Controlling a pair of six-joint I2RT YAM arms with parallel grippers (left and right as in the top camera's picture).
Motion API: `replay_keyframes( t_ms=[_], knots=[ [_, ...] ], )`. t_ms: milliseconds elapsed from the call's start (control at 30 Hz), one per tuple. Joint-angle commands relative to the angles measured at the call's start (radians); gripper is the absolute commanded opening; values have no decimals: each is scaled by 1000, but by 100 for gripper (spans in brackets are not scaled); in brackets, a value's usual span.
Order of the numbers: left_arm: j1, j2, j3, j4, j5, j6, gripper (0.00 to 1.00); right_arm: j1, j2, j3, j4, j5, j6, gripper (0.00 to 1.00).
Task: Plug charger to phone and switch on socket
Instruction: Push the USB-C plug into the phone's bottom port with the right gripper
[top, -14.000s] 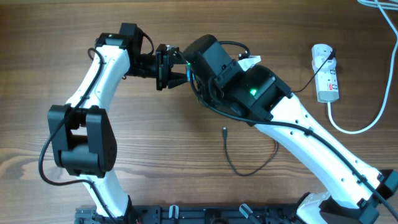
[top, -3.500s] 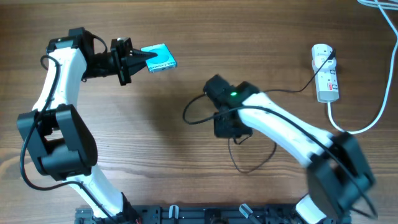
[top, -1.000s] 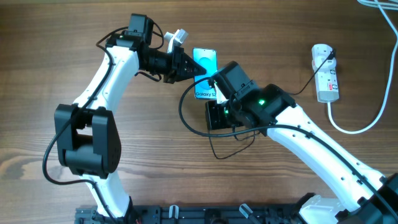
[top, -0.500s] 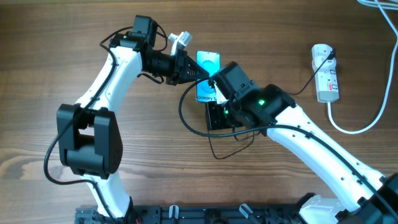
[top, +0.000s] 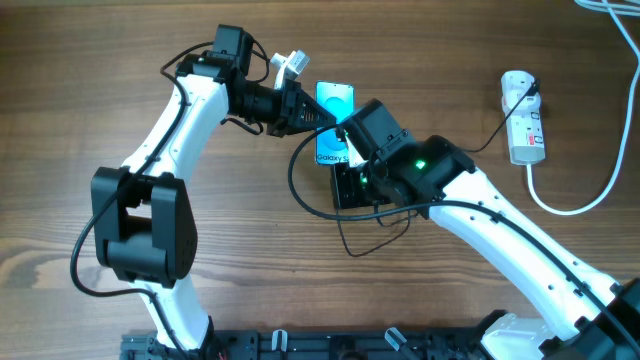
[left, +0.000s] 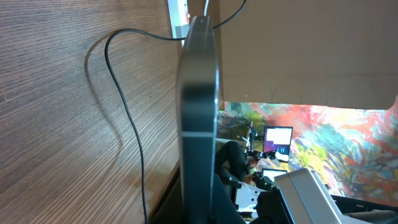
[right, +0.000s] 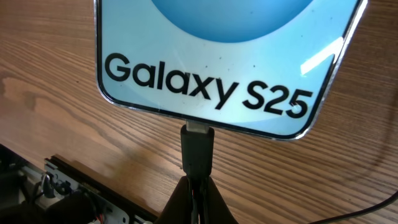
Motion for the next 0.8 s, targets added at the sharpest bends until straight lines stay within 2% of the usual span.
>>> replay_keyframes(
  t_ms=[0,333,767],
  knots=[
    [-6,-32,2,-2,43,31,4,1,6,12,12,35,24,4],
    [-6,-32,2,-2,43,31,4,-24,6,12,48,11,34,5],
    [-6,-32,2,-6,42,31,4,-25,6,12,49,73,-36,5]
  ],
)
